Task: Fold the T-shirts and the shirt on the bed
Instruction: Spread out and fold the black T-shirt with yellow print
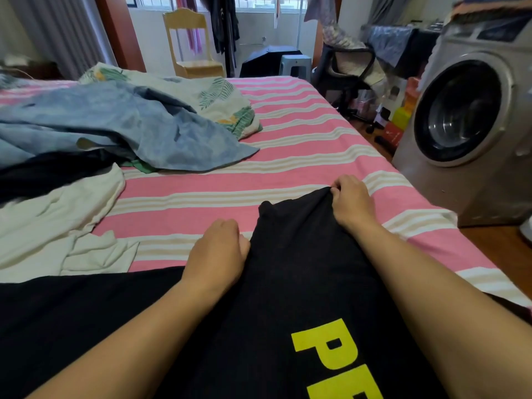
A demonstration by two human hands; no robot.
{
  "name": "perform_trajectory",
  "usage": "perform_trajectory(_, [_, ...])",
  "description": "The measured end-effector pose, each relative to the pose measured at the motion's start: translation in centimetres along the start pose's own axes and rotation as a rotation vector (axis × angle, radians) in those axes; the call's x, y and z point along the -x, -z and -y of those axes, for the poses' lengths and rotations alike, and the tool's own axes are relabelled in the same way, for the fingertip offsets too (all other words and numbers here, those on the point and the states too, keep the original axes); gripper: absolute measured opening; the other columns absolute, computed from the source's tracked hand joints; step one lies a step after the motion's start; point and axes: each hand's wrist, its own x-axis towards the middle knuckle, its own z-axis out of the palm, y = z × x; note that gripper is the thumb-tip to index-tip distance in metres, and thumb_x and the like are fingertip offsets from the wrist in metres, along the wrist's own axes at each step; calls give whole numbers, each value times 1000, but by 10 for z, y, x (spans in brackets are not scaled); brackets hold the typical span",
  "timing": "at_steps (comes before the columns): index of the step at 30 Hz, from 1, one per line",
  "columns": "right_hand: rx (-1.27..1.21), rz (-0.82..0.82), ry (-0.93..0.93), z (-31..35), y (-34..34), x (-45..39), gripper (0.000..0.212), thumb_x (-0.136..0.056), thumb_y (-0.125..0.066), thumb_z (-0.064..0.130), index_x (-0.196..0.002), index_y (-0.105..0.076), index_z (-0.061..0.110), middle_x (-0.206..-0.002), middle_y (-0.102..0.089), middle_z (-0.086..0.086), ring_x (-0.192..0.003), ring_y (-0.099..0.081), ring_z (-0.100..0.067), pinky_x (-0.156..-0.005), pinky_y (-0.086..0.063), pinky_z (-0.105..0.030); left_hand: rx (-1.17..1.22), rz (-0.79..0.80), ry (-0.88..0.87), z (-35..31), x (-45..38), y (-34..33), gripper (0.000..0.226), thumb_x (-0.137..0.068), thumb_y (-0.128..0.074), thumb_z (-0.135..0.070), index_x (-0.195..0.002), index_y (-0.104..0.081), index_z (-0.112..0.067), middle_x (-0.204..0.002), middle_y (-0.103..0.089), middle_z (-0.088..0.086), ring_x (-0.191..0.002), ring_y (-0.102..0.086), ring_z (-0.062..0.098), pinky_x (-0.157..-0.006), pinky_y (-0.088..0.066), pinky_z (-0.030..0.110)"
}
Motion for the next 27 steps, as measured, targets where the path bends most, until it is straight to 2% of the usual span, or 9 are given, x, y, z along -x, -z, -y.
perform_trajectory(4, [2,0,0,0,0,0,12,-100,-50,18,-88,-52,17,-100,-53,-3,-102,-51,-29,-73,-33,-35,-127,125,-114,-5,3,1,30,-99,-51,-51,-87,-52,-23,-87,-52,-6,-79,-53,18,-65,-42,36])
perform_trajectory(8, [3,3,-1,1,0,0,12,-101,-50,18,-89,-52,17,-102,-54,-5,-103,-50,-29,-74,-33,-35,-259,117,-151,-10,4,-7,23,-102,-45,-43,-93,-45,-23,-91,-44,-5,-83,-45,20,-67,-38,36])
perform_trajectory(14, [-16,2,4,1,0,0,13,-100,-49,14,-87,-51,14,-97,-48,-2,-101,-49,-29,-74,-31,-34,-274,286,5,-20,-26,3,19,-90,-53,-30,-74,-52,-19,-73,-52,-1,-68,-50,23,-60,-36,32])
perform_trajectory(17, [-12,1,-2,-1,-2,-1,12,-101,-49,15,-89,-53,14,-96,-47,0,-100,-49,-29,-74,-32,-34,-132,294,243,-11,-45,14,28,-93,-53,-31,-75,-61,-11,-78,-62,8,-70,-57,25,-65,-41,31])
perform_trajectory(19, [-18,-1,8,-3,-4,-2,11,-101,-49,16,-92,-55,14,-99,-51,-2,-102,-50,-29,-75,-34,-35,-133,291,283,-10,-59,14,26,-94,-53,-28,-77,-60,-8,-85,-65,13,-72,-60,28,-65,-44,31])
perform_trajectory(21, [-43,4,16,-5,-6,-3,13,-101,-51,21,-100,-61,13,-107,-57,-6,-107,-51,-29,-79,-36,-35,-42,202,225,-17,-72,9,29,-97,-49,-37,-98,-63,-11,-103,-67,12,-87,-62,30,-74,-48,35])
perform_trajectory(23, [-64,19,17,-6,-6,-4,22,-102,-52,28,-112,-64,12,-114,-59,-7,-112,-51,-28,-86,-39,-35,241,239,169,-27,-80,2,43,-99,-49,-52,-128,-58,-21,-124,-63,4,-107,-62,25,-90,-50,37])
perform_trajectory(25, [-93,26,10,-6,-5,-4,31,-101,-54,33,-122,-63,11,-119,-60,-7,-116,-52,-27,-94,-41,-36,459,338,154,-34,-79,-11,35,-99,-60,-45,-129,-60,-28,-122,-64,-3,-100,-64,15,-80,-51,23])
perform_trajectory(27, [-133,46,-14,-5,-3,-4,39,-100,-56,40,-127,-62,12,-122,-59,-6,-116,-54,-26,-96,-42,-33,523,274,191,-30,-80,-25,12,-98,-65,-26,-108,-67,-18,-106,-70,4,-84,-64,15,-64,-49,23])
